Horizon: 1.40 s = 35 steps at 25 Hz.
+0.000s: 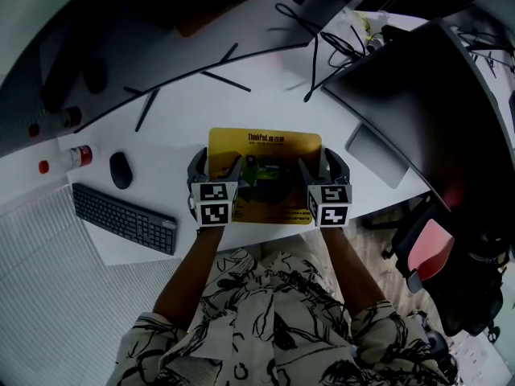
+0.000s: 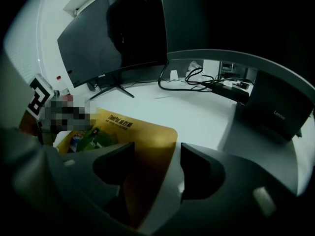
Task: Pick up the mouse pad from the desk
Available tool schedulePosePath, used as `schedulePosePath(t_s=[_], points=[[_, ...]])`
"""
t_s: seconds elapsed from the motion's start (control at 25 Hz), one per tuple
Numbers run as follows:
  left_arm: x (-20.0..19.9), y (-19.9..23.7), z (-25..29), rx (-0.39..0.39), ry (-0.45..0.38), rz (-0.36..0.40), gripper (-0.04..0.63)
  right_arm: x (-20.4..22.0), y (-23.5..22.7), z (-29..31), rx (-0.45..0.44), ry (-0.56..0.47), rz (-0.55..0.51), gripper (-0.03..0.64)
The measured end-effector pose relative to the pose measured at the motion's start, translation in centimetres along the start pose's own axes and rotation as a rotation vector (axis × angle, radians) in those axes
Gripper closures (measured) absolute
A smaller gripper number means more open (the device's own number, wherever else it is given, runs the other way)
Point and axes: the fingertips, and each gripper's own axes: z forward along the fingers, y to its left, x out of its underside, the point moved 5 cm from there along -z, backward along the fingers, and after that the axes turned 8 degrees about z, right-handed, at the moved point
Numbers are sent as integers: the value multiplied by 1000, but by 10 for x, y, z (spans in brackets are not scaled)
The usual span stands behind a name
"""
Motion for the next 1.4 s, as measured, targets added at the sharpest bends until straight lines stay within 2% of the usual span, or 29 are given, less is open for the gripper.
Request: schedulePosePath(t_s=[0.04, 0.16, 0.44, 0.68, 1.0, 1.08, 1.16, 1.28, 1.4], points=[[-1, -2, -1, -5, 4, 6, 253, 0, 0, 0, 6, 4, -3, 325], [-1, -4, -2, -24, 10, 11, 256, 0, -1, 1, 15, 13, 0, 355], [-1, -4, 0, -12, 9, -3, 256, 0, 3, 1, 19, 20, -3, 417], [-1, -4, -1, -19, 11, 3, 259, -1, 5, 1, 14, 23, 7, 425], [-2, -5, -2, -31, 5, 12, 265, 1, 11, 1, 11, 10, 22, 492], [-1, -5, -2, -25, 6, 4, 265, 2, 12, 1, 0, 12, 26, 499], [1, -1, -1, -16, 5, -21, 267, 2, 15, 0, -18, 13, 25, 537], [4, 11, -3, -30, -3, -74, 372, 3, 17, 0, -30, 4, 20, 543], [2, 10, -3, -31, -4, -51, 420, 2, 17, -1, -35, -3, 29, 545]])
